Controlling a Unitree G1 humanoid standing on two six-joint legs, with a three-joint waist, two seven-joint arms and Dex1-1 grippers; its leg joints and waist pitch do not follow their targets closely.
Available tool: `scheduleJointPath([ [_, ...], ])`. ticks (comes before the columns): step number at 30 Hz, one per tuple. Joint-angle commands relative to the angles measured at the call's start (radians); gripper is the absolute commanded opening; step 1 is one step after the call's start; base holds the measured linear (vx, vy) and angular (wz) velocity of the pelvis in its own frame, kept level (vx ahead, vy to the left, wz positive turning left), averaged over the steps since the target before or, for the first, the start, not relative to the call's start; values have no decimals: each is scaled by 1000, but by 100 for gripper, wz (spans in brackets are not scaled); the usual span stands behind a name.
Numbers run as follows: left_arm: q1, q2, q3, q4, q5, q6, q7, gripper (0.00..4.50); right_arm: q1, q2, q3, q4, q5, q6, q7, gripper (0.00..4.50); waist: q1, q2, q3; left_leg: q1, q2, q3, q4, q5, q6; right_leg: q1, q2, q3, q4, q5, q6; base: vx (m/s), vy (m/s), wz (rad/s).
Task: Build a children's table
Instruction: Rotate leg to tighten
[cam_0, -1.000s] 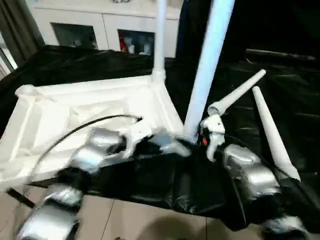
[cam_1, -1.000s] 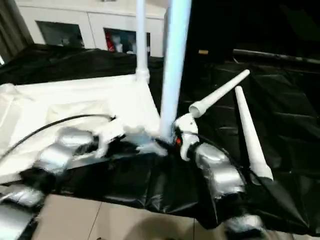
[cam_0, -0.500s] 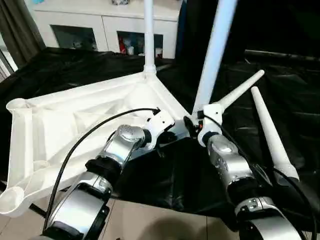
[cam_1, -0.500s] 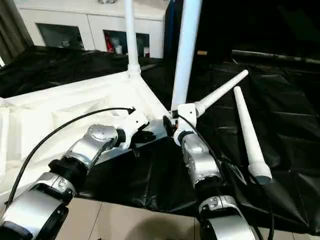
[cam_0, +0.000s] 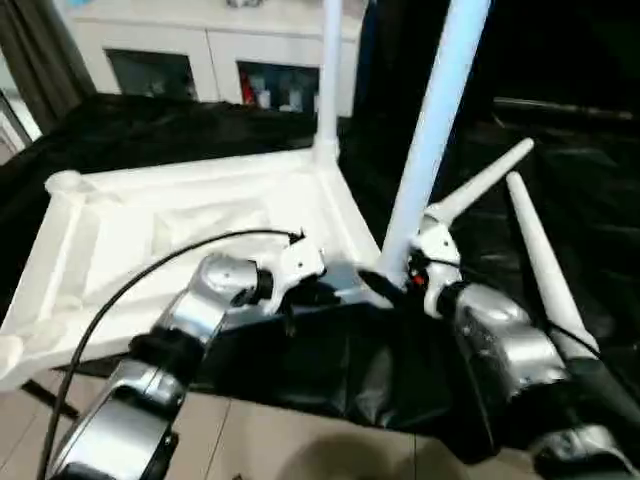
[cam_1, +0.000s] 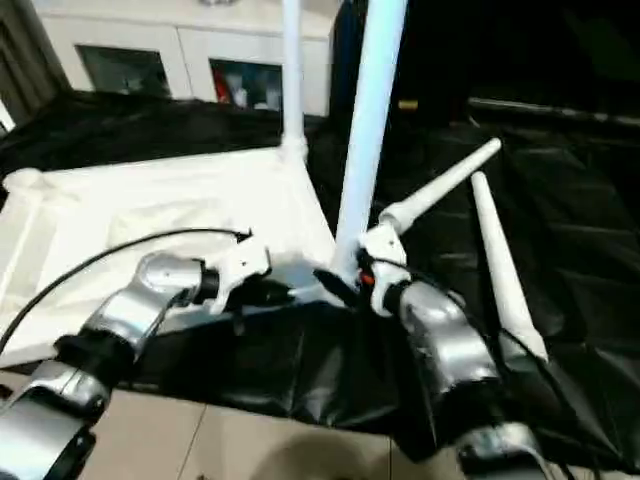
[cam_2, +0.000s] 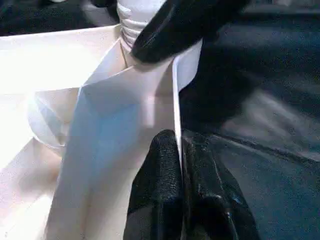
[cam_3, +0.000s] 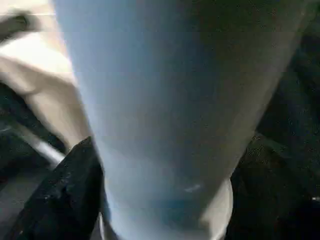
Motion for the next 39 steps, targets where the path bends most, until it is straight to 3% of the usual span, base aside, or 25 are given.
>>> scheduleJointPath([
  [1, 18, 5, -5, -57, -64, -16, -90, 0, 12, -40, 6, -67, 24, 30, 74, 396, -1, -8, -69, -10, 24, 1, -66, -124, 93, 63, -71, 60, -67, -327, -136, 0, 0, 0],
  [4, 24, 10, 0, -71, -65, -15, -105, 0, 24, -57, 19, -91, 27, 41, 108, 396, 0, -7, -69, -9, 24, 1, -65, -120, 90, 63, -70, 58, -66, -324, -142, 0, 0, 0],
  [9, 27, 18, 8, -91, -70, -2, -111, 0, 37, -70, 38, -103, 20, 49, 142, 396, 1, -11, -68, -10, 21, 1, -66, -129, 78, 62, -71, 57, -73, -377, -119, 0, 0, 0],
  [19, 28, 16, 19, -93, -64, 7, -99, 0, 48, -67, 42, -122, 28, 82, 150, 287, 0, -10, -69, -11, 20, 1, -65, -116, 80, 63, -69, 56, -72, -364, -115, 0, 0, 0],
  [26, 30, 11, 25, -85, -64, 20, -84, 0, 62, -54, 36, -121, 25, 98, 126, 274, 0, -11, -70, -11, 21, 0, -64, -110, 79, 63, -69, 57, -70, -355, -114, 0, 0, 0],
  [29, 18, -5, 30, -60, -49, 38, -33, 0, 60, -24, 15, -86, 14, 101, 58, 273, -3, -11, -69, -11, 20, 1, -65, -111, 73, 61, -69, 56, -71, -360, -116, 0, 0, 0],
  [30, -6, -27, 34, -16, -21, 52, 44, 0, 43, 21, -23, -33, 14, 109, -40, 273, -4, -11, -68, -10, 18, 0, -65, -117, 68, 62, -69, 55, -74, -381, -109, 0, 0, 0],
  [31, -36, -53, 36, 36, 10, 66, 131, 0, 20, 71, -61, 32, 3, 106, -162, 273, -7, -8, -66, -5, 15, 3, -64, -128, 61, 53, -68, 54, -82, -416, -103, 0, 0, 0],
  [32, -61, -80, 42, 73, 23, 89, 196, 0, -2, 109, -85, 77, -8, 98, -258, 273, -10, -10, -66, -3, 13, 1, -64, -142, 44, 55, -68, 49, -88, -458, -90, 0, 0, 0],
  [34, -86, -110, 49, 109, 29, 108, 254, 0, -22, 144, -102, 113, -16, 90, -337, 272, -13, -8, -63, 0, 11, 2, -64, -155, 35, 51, -68, 48, -95, -491, -76, 0, 0, 0],
  [36, -152, -187, 68, 199, 31, 146, 384, 0, -87, 230, -106, 203, -45, 67, -497, 272, -13, -9, -66, -1, 10, -2, -64, -157, 32, 55, -70, 46, -96, -500, -63, 0, 0, 0],
  [37, -165, -203, 73, 217, 29, 150, 408, 0, -107, 246, -101, 229, -55, 64, -529, 272, -16, -4, -65, 2, 7, 0, -62, -160, 33, 50, -69, 46, -99, -500, -67, 0, 0, 0],
  [38, -174, -215, 74, 231, 29, 147, 425, 0, -126, 261, -100, 257, -62, 55, -556, 272, -17, -7, -67, 1, 7, -1, -62, -155, 32, 52, -69, 46, -98, -492, -69, 0, 0, 0],
  [39, -181, -227, 75, 244, 25, 139, 432, 0, -149, 279, -101, 293, -62, 36, -576, 272, -18, -7, -71, -7, 8, -3, -64, -132, 41, 60, -70, 48, -90, -443, -80, 0, 0, 0],
])
